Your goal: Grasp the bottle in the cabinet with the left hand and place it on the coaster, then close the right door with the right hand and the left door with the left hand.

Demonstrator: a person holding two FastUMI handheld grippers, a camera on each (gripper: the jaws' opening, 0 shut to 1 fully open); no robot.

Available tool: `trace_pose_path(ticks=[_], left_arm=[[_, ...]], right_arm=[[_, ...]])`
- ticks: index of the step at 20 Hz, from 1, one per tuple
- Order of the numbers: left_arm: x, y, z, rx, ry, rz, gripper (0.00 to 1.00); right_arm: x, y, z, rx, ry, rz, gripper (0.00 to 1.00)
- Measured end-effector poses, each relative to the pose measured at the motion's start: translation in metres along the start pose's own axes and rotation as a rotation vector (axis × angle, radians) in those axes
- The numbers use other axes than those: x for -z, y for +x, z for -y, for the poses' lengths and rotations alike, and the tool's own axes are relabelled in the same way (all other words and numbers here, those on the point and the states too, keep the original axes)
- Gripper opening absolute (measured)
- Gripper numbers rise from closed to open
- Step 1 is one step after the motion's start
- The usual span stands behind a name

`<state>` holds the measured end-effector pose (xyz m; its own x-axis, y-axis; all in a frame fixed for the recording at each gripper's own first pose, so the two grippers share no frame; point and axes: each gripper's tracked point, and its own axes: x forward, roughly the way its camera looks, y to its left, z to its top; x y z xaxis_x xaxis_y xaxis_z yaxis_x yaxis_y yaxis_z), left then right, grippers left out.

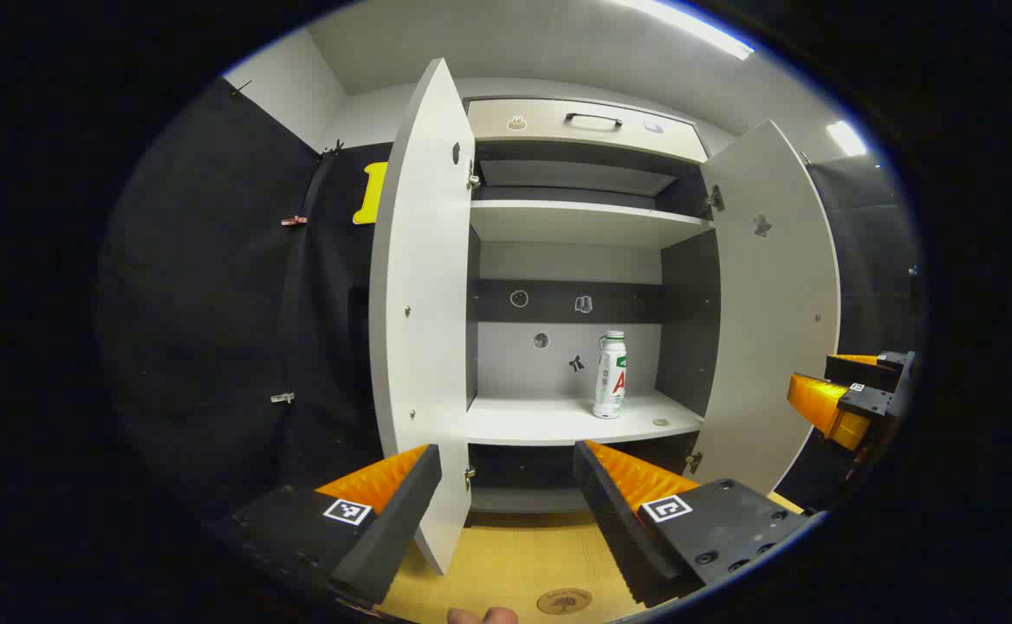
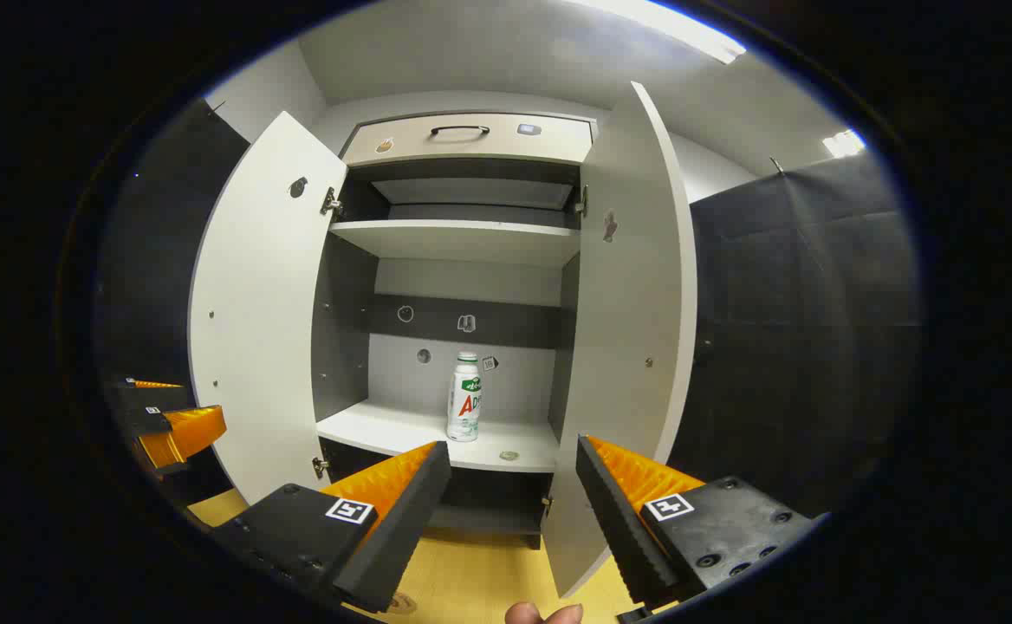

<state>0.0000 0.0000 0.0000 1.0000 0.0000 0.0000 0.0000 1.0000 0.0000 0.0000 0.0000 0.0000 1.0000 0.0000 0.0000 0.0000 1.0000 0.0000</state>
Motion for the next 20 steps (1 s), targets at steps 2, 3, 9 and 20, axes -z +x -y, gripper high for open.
trace_pose_path(ticks=[2,3,9,20], left_arm=[[0.001,0.003,-0.002,0.004,-0.006,-0.001,0.98],[0.002,0.005,-0.003,0.003,-0.009,-0.003,0.97],[0.004,0.013,-0.005,0.013,-0.001,-0.008,0.98],[0.008,0.017,0.003,0.038,0.009,-0.017,0.98]], right_arm=[[0.004,0.004,-0.001,0.001,-0.005,-0.006,0.98],[0.006,0.005,0.0,0.005,-0.005,-0.011,0.98],[0.009,0.004,0.003,0.027,-0.032,-0.01,0.97],[0.014,0.002,0.008,0.039,-0.018,-0.023,0.98]])
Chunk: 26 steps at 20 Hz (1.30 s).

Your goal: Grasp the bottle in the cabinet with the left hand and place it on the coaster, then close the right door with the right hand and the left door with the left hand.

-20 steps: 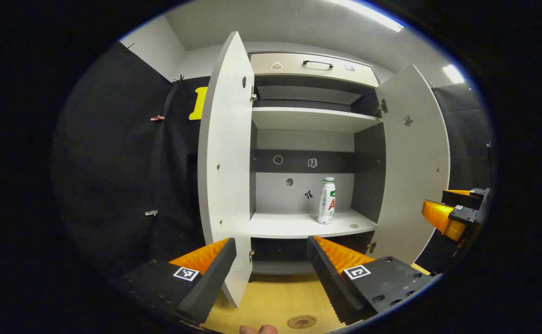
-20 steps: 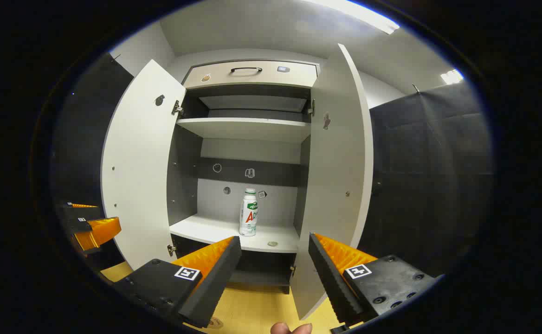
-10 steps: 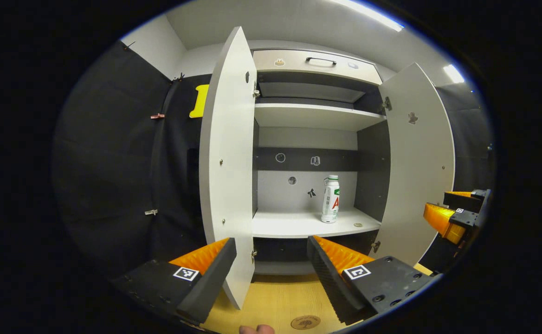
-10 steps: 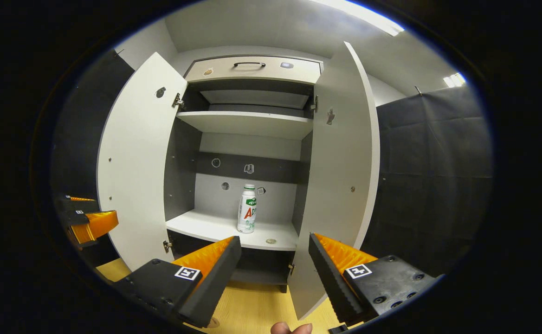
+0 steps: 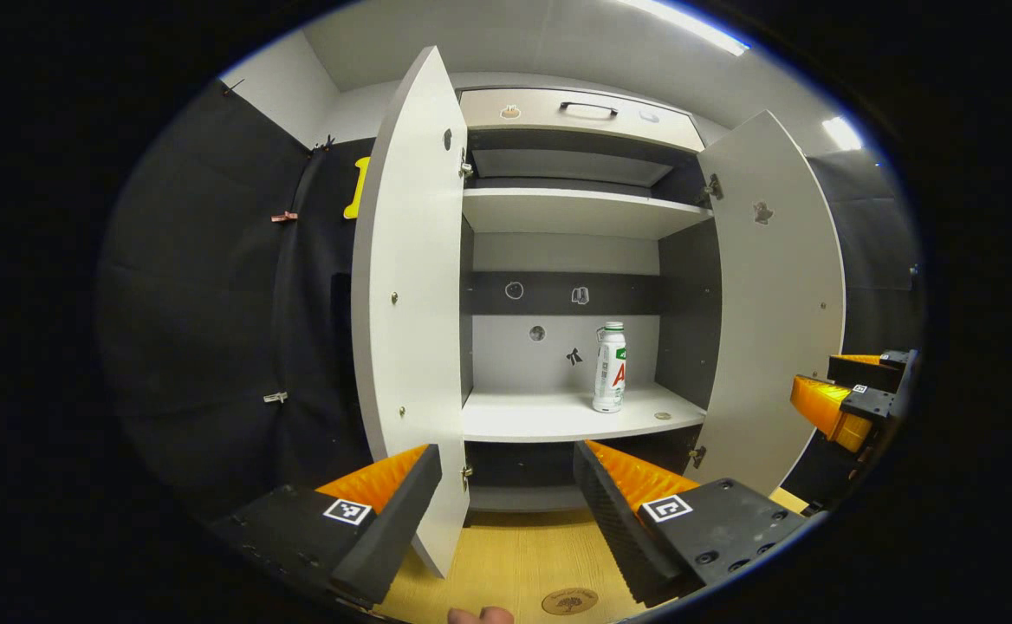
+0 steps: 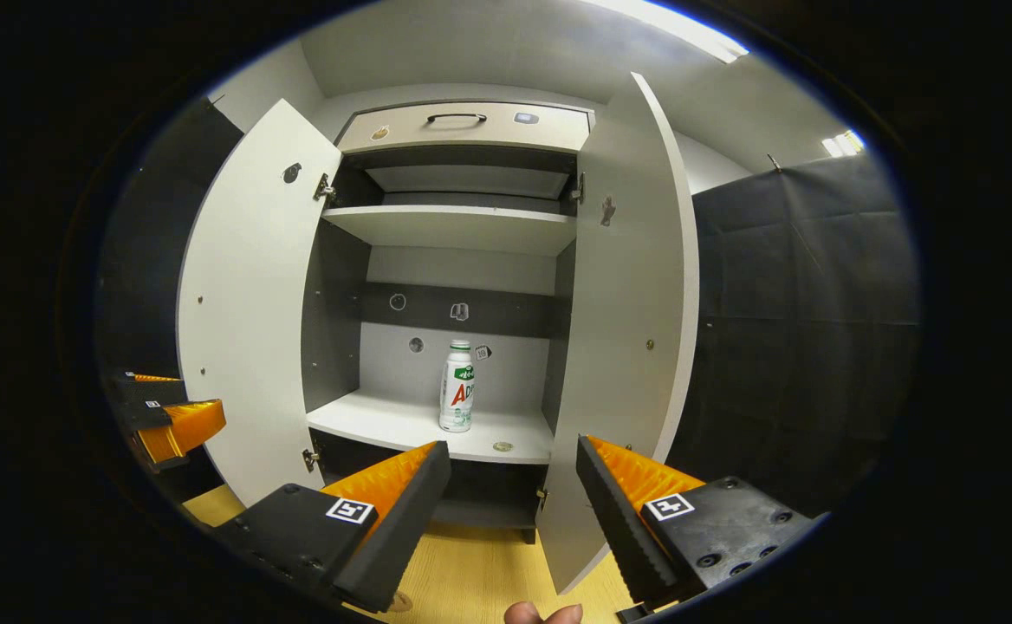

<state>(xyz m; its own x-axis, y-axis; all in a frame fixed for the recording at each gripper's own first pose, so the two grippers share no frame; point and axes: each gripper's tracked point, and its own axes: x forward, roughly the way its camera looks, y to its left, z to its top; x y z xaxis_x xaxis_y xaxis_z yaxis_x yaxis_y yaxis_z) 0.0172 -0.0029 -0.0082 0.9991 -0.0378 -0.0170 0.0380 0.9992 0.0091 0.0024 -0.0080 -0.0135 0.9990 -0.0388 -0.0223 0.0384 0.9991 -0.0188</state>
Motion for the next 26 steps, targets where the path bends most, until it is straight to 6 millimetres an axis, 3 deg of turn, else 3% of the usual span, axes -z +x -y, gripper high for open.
trace_pose_path(ticks=[6,15,18,26], left_arm=[[-0.002,0.001,0.0,0.003,0.005,0.002,0.97],[0.0,0.007,-0.002,0.006,0.014,0.002,0.98],[0.001,0.01,-0.002,0.004,-0.003,0.001,0.98],[0.008,0.02,-0.015,-0.043,-0.006,-0.011,0.98]], right_arm=[[-0.002,0.002,0.002,0.008,0.004,0.005,0.98],[-0.012,0.016,-0.012,-0.022,0.027,0.019,0.97],[-0.017,0.038,-0.025,-0.047,0.026,0.031,0.97],[-0.034,0.131,-0.057,-0.105,0.039,0.077,0.97]])
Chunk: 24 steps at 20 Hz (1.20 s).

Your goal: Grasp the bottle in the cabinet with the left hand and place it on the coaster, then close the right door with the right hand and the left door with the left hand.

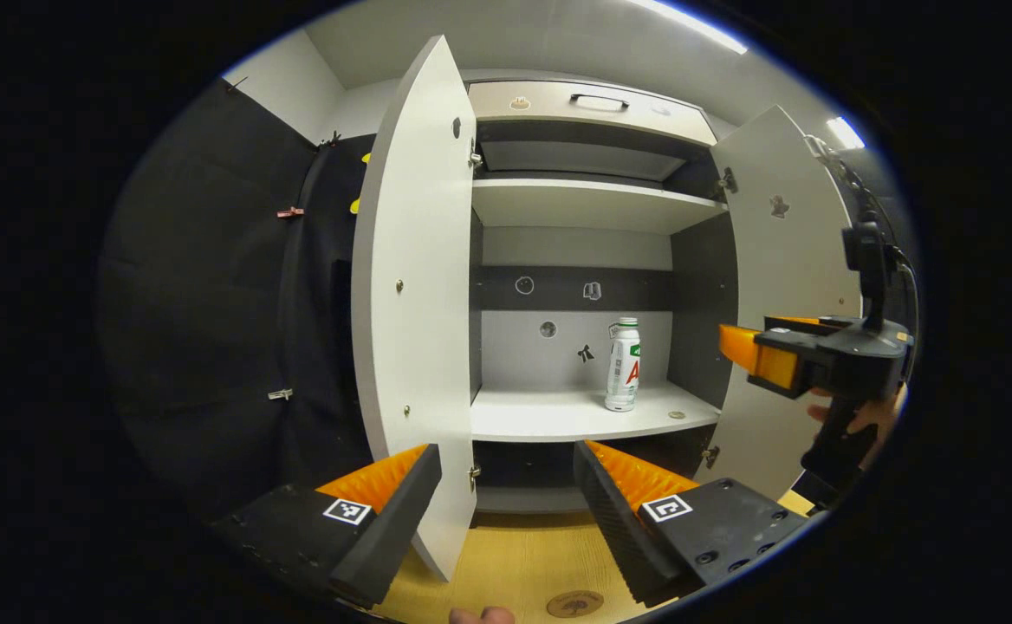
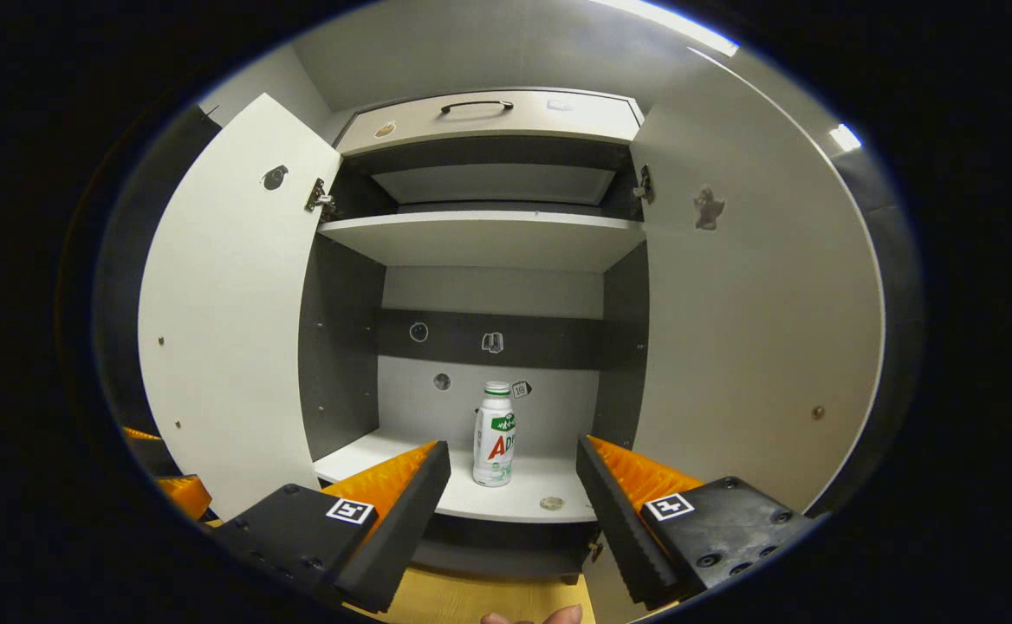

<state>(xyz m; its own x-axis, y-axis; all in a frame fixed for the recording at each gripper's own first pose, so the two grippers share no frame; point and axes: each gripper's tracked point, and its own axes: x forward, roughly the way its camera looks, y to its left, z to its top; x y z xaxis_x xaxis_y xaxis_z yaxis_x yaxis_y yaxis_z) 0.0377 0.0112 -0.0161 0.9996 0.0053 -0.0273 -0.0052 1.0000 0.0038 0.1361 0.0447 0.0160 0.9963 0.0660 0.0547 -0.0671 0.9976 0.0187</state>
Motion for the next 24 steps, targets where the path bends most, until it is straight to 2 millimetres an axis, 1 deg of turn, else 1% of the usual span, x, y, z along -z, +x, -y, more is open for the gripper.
trace_pose_path(ticks=[1,2,3,4,6,8,10,12,15,19,21,24], left_arm=[[0.001,0.003,-0.001,-0.006,-0.003,-0.003,0.98],[0.001,0.006,0.001,-0.006,-0.008,-0.005,0.97],[0.001,0.014,0.005,0.001,-0.015,-0.005,0.98],[0.003,0.024,0.014,0.023,-0.021,-0.005,0.98],[0.006,0.05,0.03,0.052,-0.027,-0.007,0.96],[0.006,0.083,0.049,0.088,-0.024,-0.002,0.96],[0.002,0.113,0.069,0.127,-0.011,0.015,0.96],[-0.004,0.141,0.09,0.161,0.0,0.038,0.96],[-0.01,0.18,0.119,0.202,-0.015,0.047,0.96],[-0.009,0.23,0.155,0.253,-0.023,0.045,0.96],[-0.009,0.254,0.173,0.276,-0.023,0.045,0.96],[-0.009,0.287,0.194,0.294,-0.008,0.052,0.96]], right_arm=[[0.003,0.009,-0.002,-0.007,-0.007,-0.003,0.97],[0.006,0.014,-0.003,-0.013,-0.01,-0.01,0.98],[0.009,0.015,-0.004,-0.022,-0.007,-0.012,0.98],[0.01,0.014,-0.005,-0.027,-0.004,-0.013,0.98],[0.011,0.006,-0.001,-0.027,-0.008,-0.012,0.98],[0.011,-0.005,0.003,-0.025,-0.007,-0.015,0.98],[0.01,-0.015,0.011,-0.016,0.007,-0.019,0.97],[0.009,-0.023,0.023,0.005,0.016,-0.02,0.97],[0.01,-0.03,0.038,0.029,0.02,-0.024,0.97],[0.016,-0.037,0.053,0.051,0.016,-0.034,0.97],[0.02,-0.039,0.059,0.054,0.01,-0.04,0.97],[0.029,-0.045,0.063,0.05,0.025,-0.066,0.98]])
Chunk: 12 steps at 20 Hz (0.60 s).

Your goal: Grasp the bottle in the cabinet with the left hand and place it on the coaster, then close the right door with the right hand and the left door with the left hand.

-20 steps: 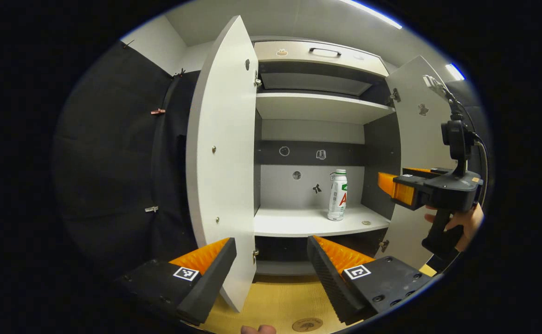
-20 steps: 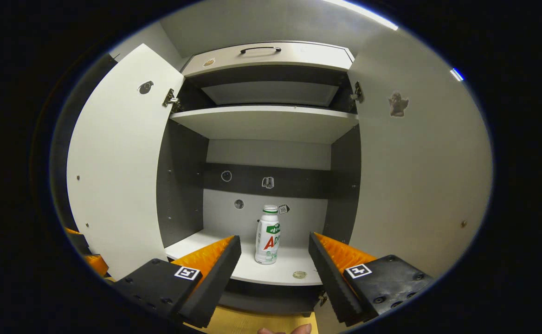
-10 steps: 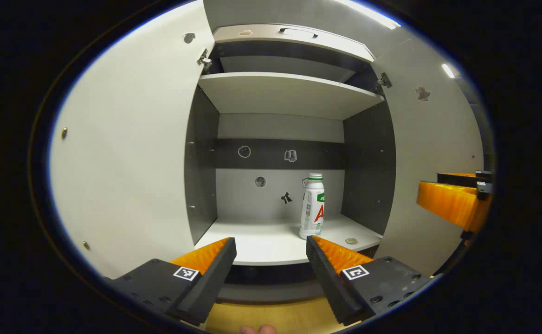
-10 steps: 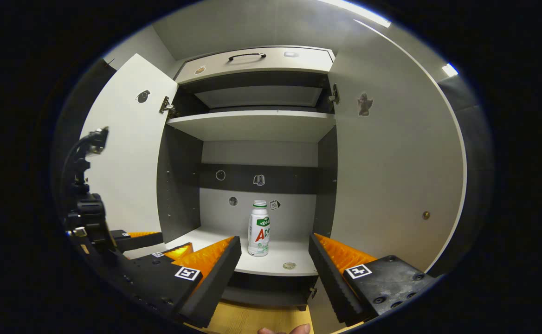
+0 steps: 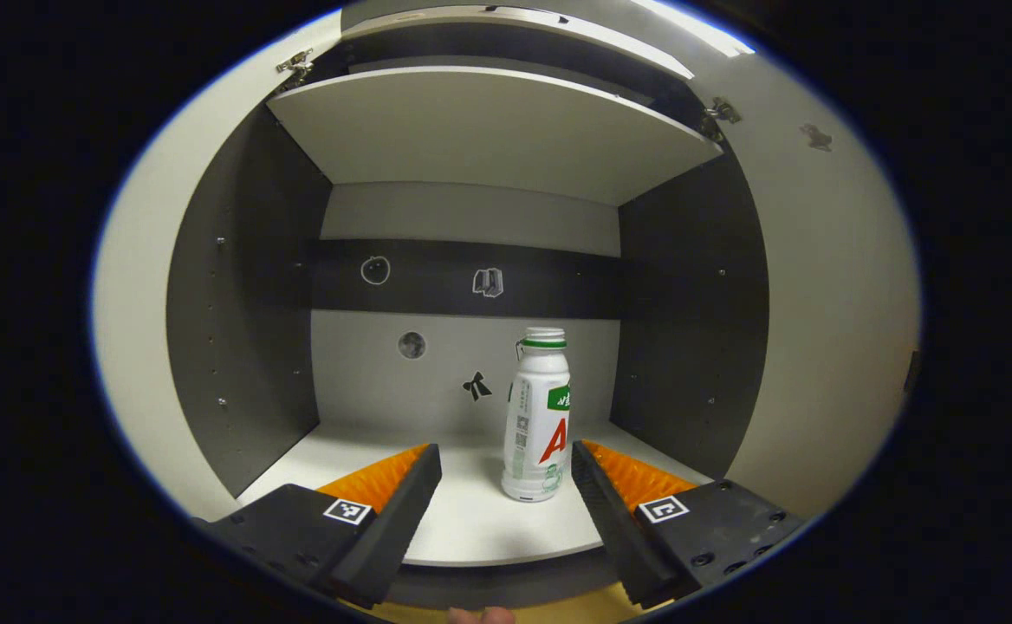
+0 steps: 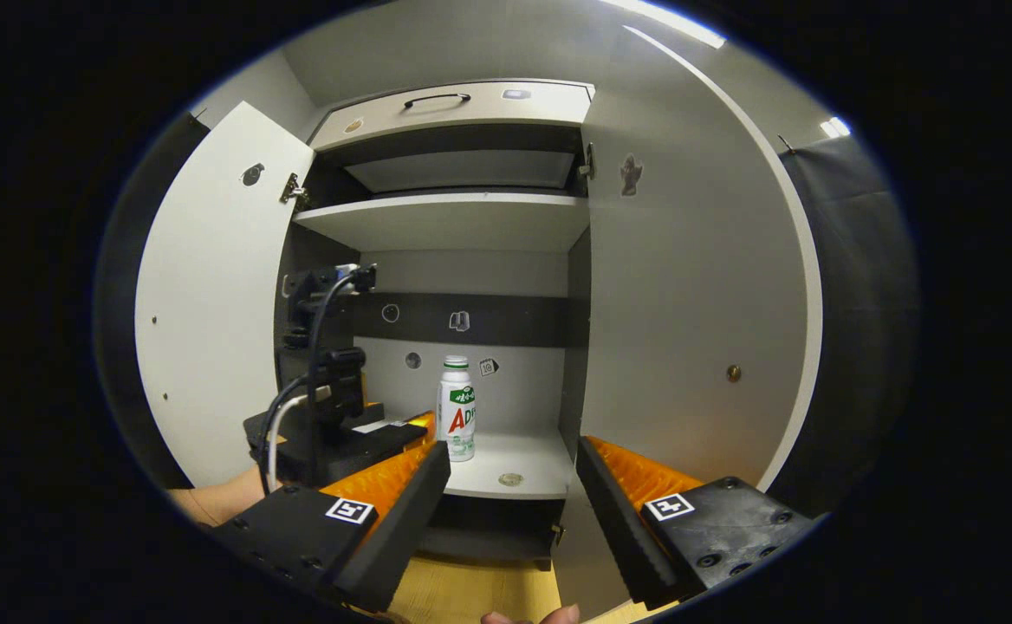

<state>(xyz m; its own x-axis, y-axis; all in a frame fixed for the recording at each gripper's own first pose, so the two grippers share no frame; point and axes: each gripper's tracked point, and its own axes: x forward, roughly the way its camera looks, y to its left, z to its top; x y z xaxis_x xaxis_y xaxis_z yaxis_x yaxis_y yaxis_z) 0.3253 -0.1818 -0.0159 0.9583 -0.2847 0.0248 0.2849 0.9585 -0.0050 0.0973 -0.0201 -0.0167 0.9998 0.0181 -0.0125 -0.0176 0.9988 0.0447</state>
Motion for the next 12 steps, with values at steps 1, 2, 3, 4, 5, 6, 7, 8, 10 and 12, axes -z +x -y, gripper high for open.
trace_pose_path(ticks=[1,2,3,4,5,6,7,8,10,12], left_arm=[[0.002,0.012,0.004,0.005,0.007,-0.001,0.96],[0.005,0.023,0.006,0.008,0.014,-0.003,0.96],[0.008,0.033,0.008,0.007,0.018,-0.007,0.96],[0.012,0.042,0.009,0.004,0.019,-0.012,0.96],[0.014,0.051,0.01,0.002,0.016,-0.017,0.96],[0.018,0.06,0.012,0.002,0.012,-0.022,0.96],[0.02,0.068,0.013,-0.002,0.011,-0.022,0.96],[0.022,0.076,0.014,-0.002,0.013,-0.019,0.96],[0.023,0.09,0.018,0.001,0.021,-0.015,0.96],[0.025,0.104,0.023,0.008,0.028,-0.017,0.96]], right_arm=[[0.001,-0.003,0.003,0.003,-0.003,0.004,0.97],[0.003,-0.004,0.005,0.004,-0.008,0.005,0.97],[0.005,-0.007,0.006,0.002,-0.015,0.004,0.98],[0.007,-0.01,0.007,0.0,-0.021,0.003,0.98],[0.008,-0.012,0.009,0.0,-0.026,0.003,0.98],[0.009,-0.013,0.009,-0.004,-0.026,0.001,0.97],[0.011,-0.014,0.01,-0.007,-0.02,-0.005,0.97],[0.014,-0.015,0.01,-0.011,-0.012,-0.013,0.98],[0.02,-0.016,0.012,-0.014,-0.013,-0.029,0.98],[0.023,-0.016,0.011,-0.024,-0.02,-0.038,0.98]])
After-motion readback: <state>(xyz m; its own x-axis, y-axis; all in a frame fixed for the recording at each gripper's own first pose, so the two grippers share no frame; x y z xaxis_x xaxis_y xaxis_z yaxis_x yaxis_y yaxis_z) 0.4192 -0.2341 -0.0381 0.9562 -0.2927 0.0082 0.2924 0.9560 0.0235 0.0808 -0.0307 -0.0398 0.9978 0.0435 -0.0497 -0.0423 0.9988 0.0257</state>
